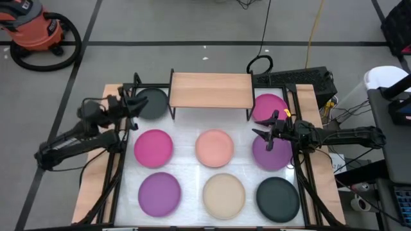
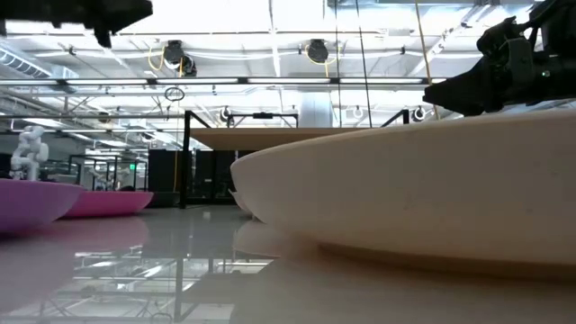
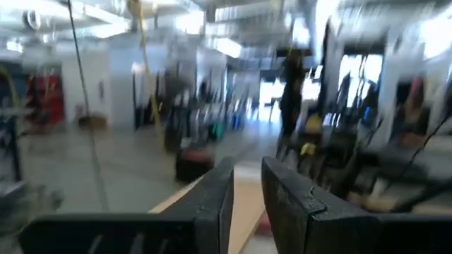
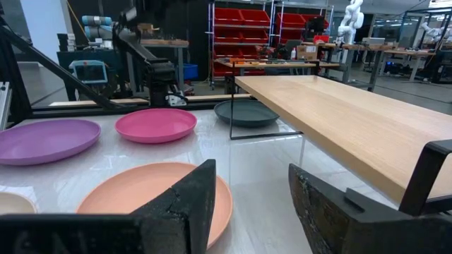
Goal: Place and stack plates onto a shelf
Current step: Put the top black plate on the shelf
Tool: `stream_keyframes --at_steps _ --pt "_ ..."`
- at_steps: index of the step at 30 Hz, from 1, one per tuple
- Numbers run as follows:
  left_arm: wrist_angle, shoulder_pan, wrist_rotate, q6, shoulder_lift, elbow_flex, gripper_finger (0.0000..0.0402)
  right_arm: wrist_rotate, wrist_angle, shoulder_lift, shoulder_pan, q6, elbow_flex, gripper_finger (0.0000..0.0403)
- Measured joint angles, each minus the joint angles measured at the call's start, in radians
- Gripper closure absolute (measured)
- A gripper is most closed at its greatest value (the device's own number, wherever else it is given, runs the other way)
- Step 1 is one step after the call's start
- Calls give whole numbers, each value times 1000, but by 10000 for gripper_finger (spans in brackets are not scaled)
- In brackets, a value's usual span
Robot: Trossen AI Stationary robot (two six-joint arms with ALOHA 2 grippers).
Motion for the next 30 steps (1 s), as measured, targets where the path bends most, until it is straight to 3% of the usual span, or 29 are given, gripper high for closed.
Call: stream_keyframes --at_steps 8,14,17,25,30 --pt "-376 -1 -134 120 344 274 324 0 0 0 0 0 0 243" --pt "-713 0 -388 152 571 406 324 0 0 0 0 0 0 243" --pt "-802 10 -433 128 652 414 324 0 0 0 0 0 0 243" --pt "-699 29 -438 138 714 298 323 0 0 0 0 0 0 243" --pt "-652 66 -365 139 713 197 315 0 0 0 0 0 0 243"
